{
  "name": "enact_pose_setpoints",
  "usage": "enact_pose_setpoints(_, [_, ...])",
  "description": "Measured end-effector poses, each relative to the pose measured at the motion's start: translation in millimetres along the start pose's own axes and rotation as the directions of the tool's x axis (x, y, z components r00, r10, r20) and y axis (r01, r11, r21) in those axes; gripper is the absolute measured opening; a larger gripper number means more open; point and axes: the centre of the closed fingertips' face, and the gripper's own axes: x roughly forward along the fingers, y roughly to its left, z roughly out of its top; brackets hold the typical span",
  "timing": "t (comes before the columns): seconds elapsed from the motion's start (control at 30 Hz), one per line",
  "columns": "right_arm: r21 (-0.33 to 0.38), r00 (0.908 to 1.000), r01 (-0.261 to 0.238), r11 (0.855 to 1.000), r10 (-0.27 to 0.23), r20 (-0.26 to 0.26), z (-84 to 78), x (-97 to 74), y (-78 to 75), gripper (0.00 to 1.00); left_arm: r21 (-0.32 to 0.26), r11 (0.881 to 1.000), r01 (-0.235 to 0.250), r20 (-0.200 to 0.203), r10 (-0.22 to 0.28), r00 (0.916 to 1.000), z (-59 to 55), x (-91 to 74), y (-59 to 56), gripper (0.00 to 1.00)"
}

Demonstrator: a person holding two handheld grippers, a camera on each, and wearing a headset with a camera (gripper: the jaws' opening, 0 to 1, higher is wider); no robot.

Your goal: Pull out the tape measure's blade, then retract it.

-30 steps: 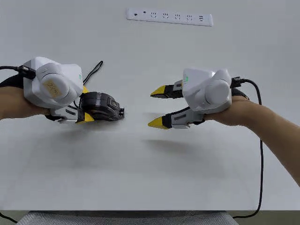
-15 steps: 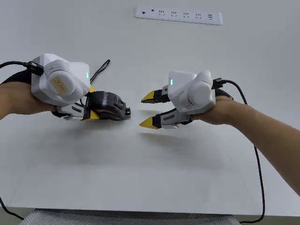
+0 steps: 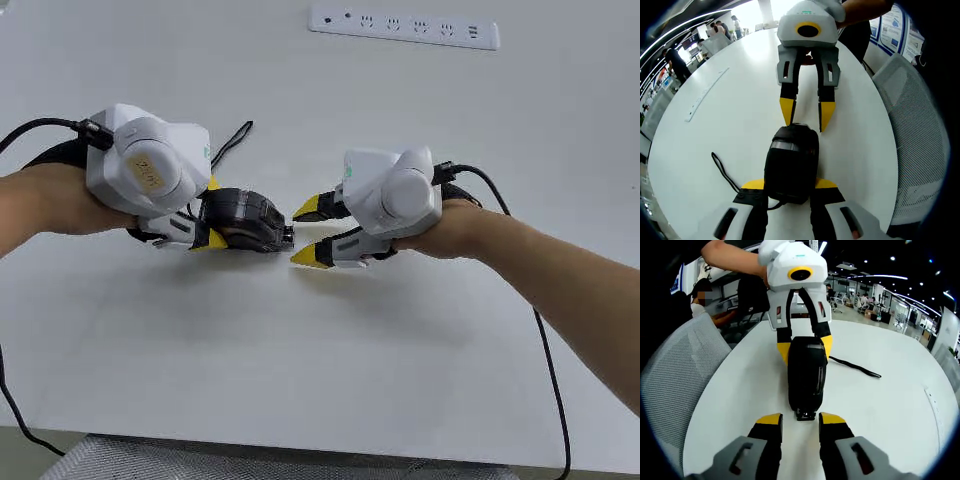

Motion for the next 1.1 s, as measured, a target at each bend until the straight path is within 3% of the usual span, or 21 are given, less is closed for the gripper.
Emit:
enact_pose_setpoints(0.07, [-0.011,0.9995,-0.017,1.000,0.017,-0.027,-2.9,10.5,-1.5,0.26,-0.006,1.000,0.006,0.003,-0.006,1.0000,0.1,0.2,1.1,0.29])
enact_pose_setpoints(0.3, [0.021,0.9993,-0.007,1.000,0.008,-0.037,-5.8,14.4,-5.2,0.18,-0.010,1.000,0.011,0.010,-0.011,0.9999,0.5,0.2,1.5,0.29])
enact_pose_setpoints(0.37, [0.070,0.9998,-0.005,0.998,0.006,-0.019,-4.4,15.4,-6.2,0.16,-0.007,1.000,0.013,0.010,-0.013,0.9999,0.7,0.2,1.2,0.29])
enact_pose_setpoints(0.57, [0.030,0.9995,-0.010,1.000,0.010,-0.029,-5.5,17.7,-5.7,0.15,-0.009,1.000,0.012,0.011,-0.011,0.9999,0.7,0.0,0.9,0.29])
enact_pose_setpoints(0.63, [-0.016,0.9994,-0.008,1.000,0.007,-0.034,-5.7,17.8,-6.1,0.14,-0.011,1.000,0.011,0.013,-0.011,0.9999,0.7,0.0,0.8,0.29])
enact_pose_setpoints(1.1, [-0.047,0.9989,0.001,0.999,-0.003,-0.046,-4.2,17.3,-5.7,0.11,-0.021,1.000,0.008,0.030,-0.008,0.9995,-1.5,-0.9,0.8,0.29])
